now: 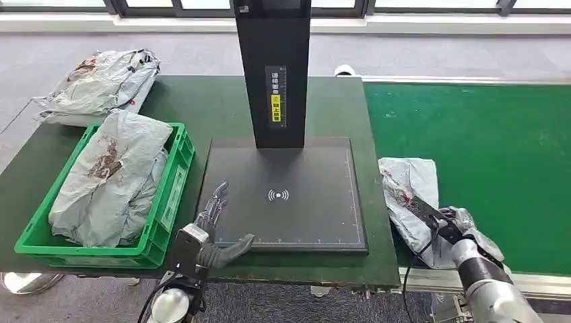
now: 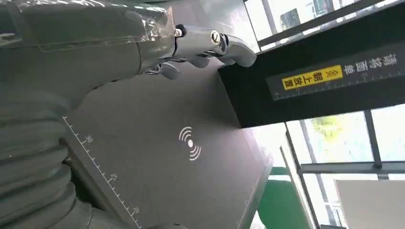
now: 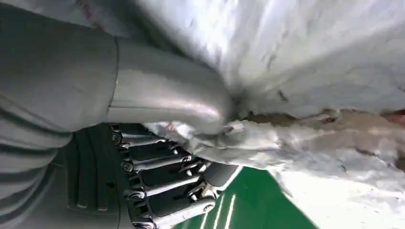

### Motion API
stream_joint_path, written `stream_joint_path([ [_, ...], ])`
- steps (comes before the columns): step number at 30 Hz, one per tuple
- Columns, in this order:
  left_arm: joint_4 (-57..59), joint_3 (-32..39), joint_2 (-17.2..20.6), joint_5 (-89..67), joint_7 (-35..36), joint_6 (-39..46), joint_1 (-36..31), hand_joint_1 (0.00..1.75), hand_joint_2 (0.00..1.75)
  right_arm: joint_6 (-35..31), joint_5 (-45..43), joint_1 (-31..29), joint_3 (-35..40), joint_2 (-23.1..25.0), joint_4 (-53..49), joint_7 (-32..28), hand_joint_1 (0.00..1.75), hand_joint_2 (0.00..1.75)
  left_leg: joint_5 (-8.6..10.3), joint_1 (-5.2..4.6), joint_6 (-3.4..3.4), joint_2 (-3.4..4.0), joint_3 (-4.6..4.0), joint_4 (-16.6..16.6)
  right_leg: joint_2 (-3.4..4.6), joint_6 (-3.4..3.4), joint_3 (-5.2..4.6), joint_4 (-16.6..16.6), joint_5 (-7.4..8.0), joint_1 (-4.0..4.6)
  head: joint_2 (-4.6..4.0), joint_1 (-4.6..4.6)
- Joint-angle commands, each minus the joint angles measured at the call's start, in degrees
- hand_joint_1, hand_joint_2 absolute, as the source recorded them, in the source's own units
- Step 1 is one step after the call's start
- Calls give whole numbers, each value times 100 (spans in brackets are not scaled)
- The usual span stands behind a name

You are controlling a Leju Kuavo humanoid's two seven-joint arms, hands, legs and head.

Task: Moved the parcel from conveyor to table for the left to box.

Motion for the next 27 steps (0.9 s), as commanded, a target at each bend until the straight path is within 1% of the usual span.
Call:
stream_joint_path([
  [1,85,286,10,-5,13,23,24,0,175,-106,-285,-179,11,237,312,-46,175,175,6,4,3,28,-6,-14,-12,-6,-8,-19,12,7,-2,0],
  [4,43,298,12,-4,13,19,61,0,175,-130,-571,-222,-244,231,291,-75,175,175,1,1,2,14,-12,-3,-8,-3,-11,-5,5,3,0,0],
  [6,43,299,12,-4,13,19,62,0,175,-130,-571,-225,-244,223,288,-75,175,175,2,-2,2,3,-18,-3,-20,-2,-15,-3,3,-1,0,0],
  [7,43,299,12,-4,13,19,62,0,175,-130,-571,-225,-244,223,288,-75,175,175,7,1,3,9,-26,-7,-24,-3,-22,-10,11,3,0,0],
  [13,44,298,9,-4,14,20,58,0,175,-129,-574,-219,-244,228,292,-76,175,175,2,-2,3,-11,-29,-1,-29,-2,-21,-2,2,-2,-2,0],
  [14,44,298,9,-4,14,20,58,0,175,-129,-574,-219,-244,228,292,-76,175,175,6,0,4,-4,-32,-4,-33,-3,-24,-8,7,1,0,0],
  [16,60,313,-8,7,32,54,57,0,175,-172,-1100,-225,-713,282,222,-236,175,175,4,-1,4,-7,-32,-2,-32,-2,-25,-5,4,-1,-2,0],
  [17,55,320,-17,12,37,93,68,0,175,-110,-1467,-247,-1007,311,182,-486,175,175,6,0,4,-4,-33,-5,-36,-3,-25,-9,7,1,-2,0],
  [18,48,321,-24,15,37,132,85,0,175,5,-1782,-276,-1237,321,152,-708,175,175,9,-1,5,0,-36,-8,-38,-4,-29,-12,10,1,-2,0],
  [19,39,314,-25,14,18,207,117,0,175,332,-2481,-335,-1741,388,58,-1196,175,175,5,-2,5,-7,-38,-2,-34,-3,-31,-4,5,-2,0,0],
  [20,43,319,-37,7,-8,283,144,0,175,498,-2849,-367,-1978,429,-42,-1397,175,175,3,-6,4,-9,-36,-1,-29,-1,-31,0,2,-6,-2,0],
  [21,47,297,-28,-5,-35,354,173,0,175,604,-3166,-370,-2045,488,-250,-1530,175,175,5,-3,5,1,-43,-2,-28,-3,-37,-4,7,-2,0,0],
  [22,30,303,-39,-11,-51,415,204,0,175,646,-3456,-351,-2035,566,-488,-1716,175,175,3,-7,3,-2,-44,0,-22,-1,-39,2,3,-7,0,0],
  [23,-12,313,-47,-15,-55,441,252,0,175,685,-3648,-293,-1925,650,-774,-1752,175,175,3,-5,4,9,-46,0,-16,-3,-44,1,7,-6,0,2],
  [24,-61,340,-66,-31,-59,483,308,0,175,802,-3943,-131,-1704,794,-1332,-1889,175,175,4,-5,3,18,-47,-4,-14,-5,-46,-3,11,-4,-2,0],
  [25,-99,372,-92,-57,-64,523,353,0,175,895,-4233,65,-1487,924,-1920,-1925,175,175,3,-7,2,10,-50,-1,-12,-4,-48,3,7,-7,-2,0],
  [26,-141,387,-108,-80,-70,539,396,0,175,951,-4462,289,-1257,1036,-2508,-1795,175,175,3,-3,2,18,-51,-3,-11,-6,-50,-2,11,-2,-2,0],
  [27,-188,390,-120,-129,-79,557,445,0,175,955,-4761,597,-964,1148,-3237,-1640,175,175,4,-4,1,1,-53,-3,-22,-5,-48,0,6,-5,0,0],
])
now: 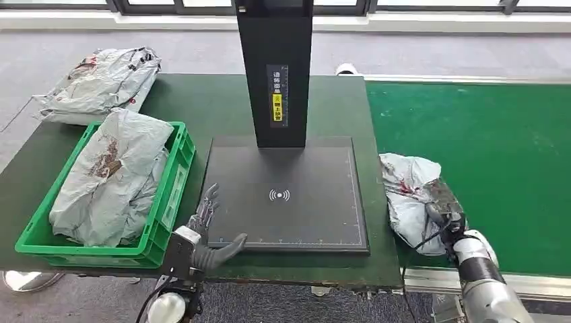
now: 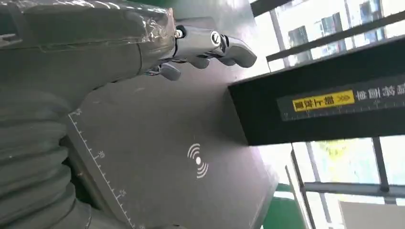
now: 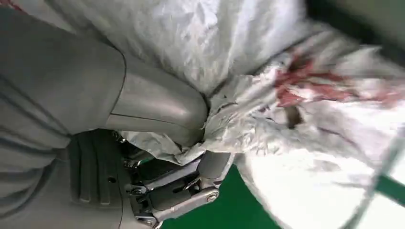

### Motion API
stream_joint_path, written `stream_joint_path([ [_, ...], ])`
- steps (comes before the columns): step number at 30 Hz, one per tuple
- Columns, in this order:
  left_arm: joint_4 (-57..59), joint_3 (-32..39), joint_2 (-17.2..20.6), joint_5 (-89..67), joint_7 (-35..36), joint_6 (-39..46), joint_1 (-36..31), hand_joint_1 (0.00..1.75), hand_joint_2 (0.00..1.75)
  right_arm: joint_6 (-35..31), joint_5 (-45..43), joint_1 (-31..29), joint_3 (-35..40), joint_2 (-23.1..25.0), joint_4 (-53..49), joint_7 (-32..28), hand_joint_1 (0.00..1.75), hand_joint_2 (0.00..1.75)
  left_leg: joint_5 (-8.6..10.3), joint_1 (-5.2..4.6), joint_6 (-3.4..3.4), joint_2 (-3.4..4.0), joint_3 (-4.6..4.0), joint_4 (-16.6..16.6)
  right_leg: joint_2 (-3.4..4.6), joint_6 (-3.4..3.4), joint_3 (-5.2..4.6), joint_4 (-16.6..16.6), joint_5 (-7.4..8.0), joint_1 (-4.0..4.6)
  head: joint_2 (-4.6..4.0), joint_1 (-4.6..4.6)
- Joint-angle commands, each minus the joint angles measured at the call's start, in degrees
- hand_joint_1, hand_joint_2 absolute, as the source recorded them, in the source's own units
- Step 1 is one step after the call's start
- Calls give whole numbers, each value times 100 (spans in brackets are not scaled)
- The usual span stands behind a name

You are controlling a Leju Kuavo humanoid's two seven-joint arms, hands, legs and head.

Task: Moved the parcel from conveyor to table for the left to box.

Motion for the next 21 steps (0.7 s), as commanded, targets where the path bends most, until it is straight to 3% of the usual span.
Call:
stream_joint_path([
  [1,-100,252,-86,-145,-39,217,277,0,175,395,-1650,680,84,947,-3203,-22,175,175,2,0,-1,41,-5,-7,7,-8,-17,-4,9,3,0,0],
  [6,-84,267,-102,-174,-42,216,260,0,175,291,-1886,799,370,836,-3281,-139,175,175,3,2,-1,9,-4,-4,-13,-4,-9,-4,0,5,0,0],
  [10,-102,293,-133,-240,-53,203,264,0,175,257,-2223,1537,888,979,-4774,-172,175,175,5,-1,-1,5,-10,-4,-21,-4,-12,-3,-1,1,2,0],
  [15,-96,319,-206,-328,-5,202,182,0,175,-474,-2018,2031,1324,1119,-5926,93,175,175,4,1,-2,12,-10,-7,-27,-9,-13,-6,-1,2,2,0],
  [18,-36,301,-219,-373,29,166,102,0,175,-534,-1773,2059,1786,1104,-5947,233,175,175,6,1,-2,9,-16,-4,-28,-9,-19,-4,1,3,2,0],
  [21,108,186,-201,-402,23,77,-24,0,175,-680,-1424,1676,2336,1127,-5137,449,175,175,7,2,-1,22,-13,-6,-15,-7,-19,-8,6,5,0,2],
])
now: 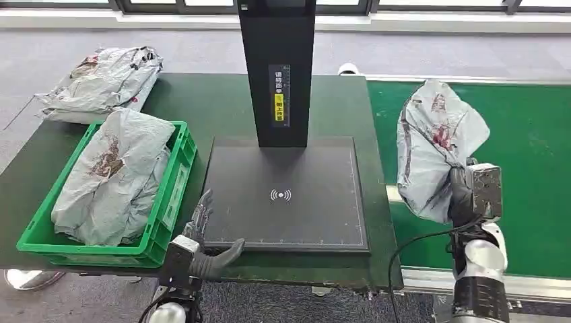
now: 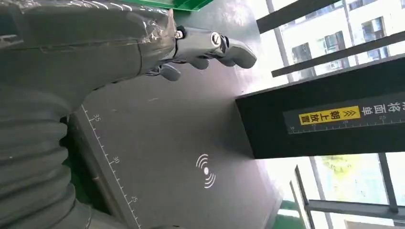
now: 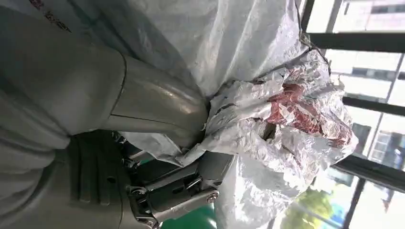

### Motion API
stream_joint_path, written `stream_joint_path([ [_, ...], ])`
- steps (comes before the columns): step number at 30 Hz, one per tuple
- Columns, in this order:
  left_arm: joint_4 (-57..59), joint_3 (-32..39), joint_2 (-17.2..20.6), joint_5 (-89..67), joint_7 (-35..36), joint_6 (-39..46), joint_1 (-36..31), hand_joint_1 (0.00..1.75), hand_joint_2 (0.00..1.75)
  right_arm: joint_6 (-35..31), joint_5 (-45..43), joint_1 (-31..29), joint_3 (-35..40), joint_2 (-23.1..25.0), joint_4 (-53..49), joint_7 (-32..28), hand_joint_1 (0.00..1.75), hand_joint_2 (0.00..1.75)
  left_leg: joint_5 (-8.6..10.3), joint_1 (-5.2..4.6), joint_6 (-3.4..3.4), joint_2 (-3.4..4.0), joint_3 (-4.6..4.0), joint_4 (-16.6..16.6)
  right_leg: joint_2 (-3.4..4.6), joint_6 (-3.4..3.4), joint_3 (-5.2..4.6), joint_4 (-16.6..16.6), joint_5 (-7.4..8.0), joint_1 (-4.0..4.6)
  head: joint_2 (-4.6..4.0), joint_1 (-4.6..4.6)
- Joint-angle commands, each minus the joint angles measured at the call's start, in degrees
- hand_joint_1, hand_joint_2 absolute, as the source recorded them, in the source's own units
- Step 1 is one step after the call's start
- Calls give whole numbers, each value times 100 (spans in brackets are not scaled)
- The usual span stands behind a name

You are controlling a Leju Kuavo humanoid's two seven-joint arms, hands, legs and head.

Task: Moved the parcel from conveyor to table for the left to box.

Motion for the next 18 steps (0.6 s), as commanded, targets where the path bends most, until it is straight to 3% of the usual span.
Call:
stream_joint_path([
  [1,395,36,-15,-99,65,-159,-370,0,175,-342,656,-224,1690,187,146,451,175,175,2,2,0,50,4,-6,19,-7,-9,-6,13,5,0,0],
  [4,549,-95,-20,-109,59,-243,-533,0,175,-402,681,-673,2171,280,1522,451,175,175,1,5,-1,56,-11,-5,40,-4,-4,-7,15,7,0,0],
  [8,585,-183,-13,-114,72,-274,-621,0,175,-493,715,-989,2505,439,2597,383,175,175,13,7,0,59,5,-13,32,-6,-2,-15,21,11,-2,0],
  [18,571,-205,4,-103,86,-297,-623,0,175,-450,705,-999,2659,537,2852,408,175,175,21,3,-2,21,1,-7,5,-5,-3,-7,14,7,0,0],
])
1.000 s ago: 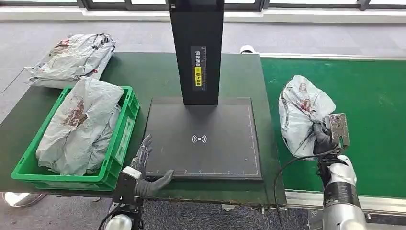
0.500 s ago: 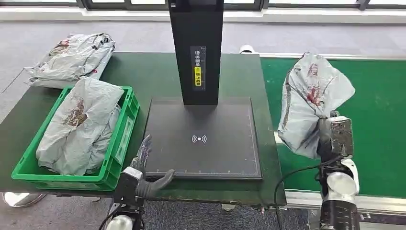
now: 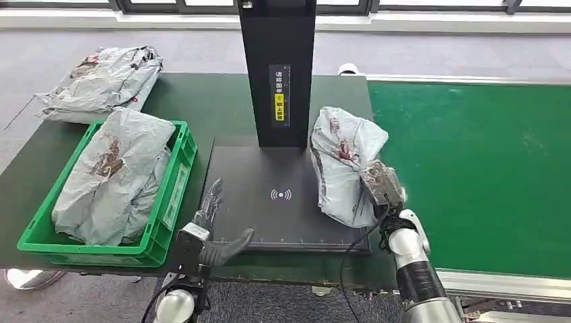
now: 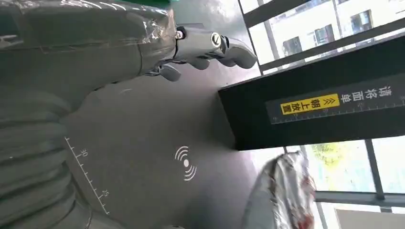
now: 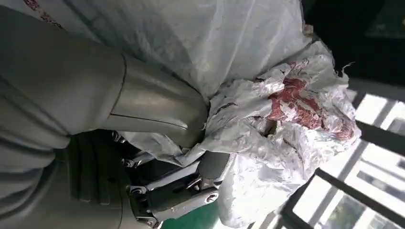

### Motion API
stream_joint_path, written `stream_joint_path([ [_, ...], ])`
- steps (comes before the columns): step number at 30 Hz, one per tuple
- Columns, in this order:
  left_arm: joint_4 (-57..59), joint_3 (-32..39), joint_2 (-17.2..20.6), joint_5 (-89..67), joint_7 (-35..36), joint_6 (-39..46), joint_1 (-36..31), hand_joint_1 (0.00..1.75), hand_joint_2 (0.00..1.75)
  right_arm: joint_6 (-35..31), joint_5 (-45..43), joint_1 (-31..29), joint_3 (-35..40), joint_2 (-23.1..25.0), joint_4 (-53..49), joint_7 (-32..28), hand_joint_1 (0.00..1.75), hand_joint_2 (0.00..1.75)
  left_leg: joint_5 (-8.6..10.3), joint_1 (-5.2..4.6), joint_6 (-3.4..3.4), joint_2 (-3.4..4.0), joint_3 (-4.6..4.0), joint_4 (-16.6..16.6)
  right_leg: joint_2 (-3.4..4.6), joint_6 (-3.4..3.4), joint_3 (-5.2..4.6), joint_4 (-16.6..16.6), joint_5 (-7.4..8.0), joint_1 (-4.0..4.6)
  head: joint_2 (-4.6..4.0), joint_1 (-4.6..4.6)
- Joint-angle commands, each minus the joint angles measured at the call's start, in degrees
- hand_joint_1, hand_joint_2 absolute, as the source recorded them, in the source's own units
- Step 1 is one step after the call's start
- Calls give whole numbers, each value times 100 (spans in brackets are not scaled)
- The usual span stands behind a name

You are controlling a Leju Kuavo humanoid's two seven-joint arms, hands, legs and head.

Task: Moved the parcel from conveyor to table for the left to box.

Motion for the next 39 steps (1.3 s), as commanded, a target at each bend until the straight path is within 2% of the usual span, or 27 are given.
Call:
stream_joint_path([
  [1,365,-168,171,18,58,-96,-235,0,175,96,-29,-449,616,136,1313,105,175,175,1,0,1,19,3,-4,1,-2,0,-4,4,2,0,0],
  [5,527,-306,204,57,71,-175,-360,0,175,34,100,-457,856,508,2073,96,175,175,3,2,0,32,6,-11,2,-6,2,-12,10,6,0,0],
  [9,713,-447,236,115,51,-222,-496,0,175,30,115,-419,1147,814,2411,89,175,175,3,5,-2,39,9,-14,5,-8,1,-14,11,8,2,0],
  [10,752,-480,240,136,46,-222,-527,0,175,48,95,-418,1209,884,2468,104,52,175,1,3,-2,28,5,-8,3,-6,-3,-6,5,5,0,0],
  [11,801,-518,241,159,44,-214,-569,0,175,59,62,-399,1268,994,2518,143,0,175,4,7,-2,40,9,-14,2,-9,-1,-14,11,11,2,0],
  [17,1004,-709,218,245,43,-150,-774,0,175,219,-47,-358,1711,1331,2671,174,0,175,9,14,-2,41,16,-18,1,-10,3,-19,14,19,2,0],
  [19,902,-773,273,221,-57,16,-714,0,175,233,-328,-421,1804,1358,2533,-278,0,175,4,11,-2,35,17,-8,3,-8,4,-6,8,14,2,0],
  [22,837,-831,313,205,-122,13,-666,0,175,400,-601,-503,1834,1329,2385,-450,0,175,4,11,-3,37,15,-5,12,-11,0,-5,11,13,2,0],
  [23,833,-851,321,202,-155,0,-662,0,175,516,-709,-510,1815,1318,2331,-569,0,0,10,12,-2,40,9,-9,4,-12,-4,-11,17,16,2,0],
  [28,895,-872,326,202,-245,-12,-669,0,175,852,-1179,-434,1797,1160,1764,-1256,0,0,11,12,-6,31,6,-7,-5,-11,-2,-10,14,15,2,0],
  [36,894,-868,331,203,-249,-12,-667,0,175,869,-1198,-432,1792,1142,1726,-1257,0,0,10,11,-8,21,-1,-5,-9,-11,-8,-7,12,13,0,0],
  [39,866,-826,321,200,-269,-11,-638,0,175,958,-1463,-328,1783,1044,1328,-1458,0,0,10,9,-8,23,-4,-4,-6,-11,-13,-4,12,11,2,0],
])
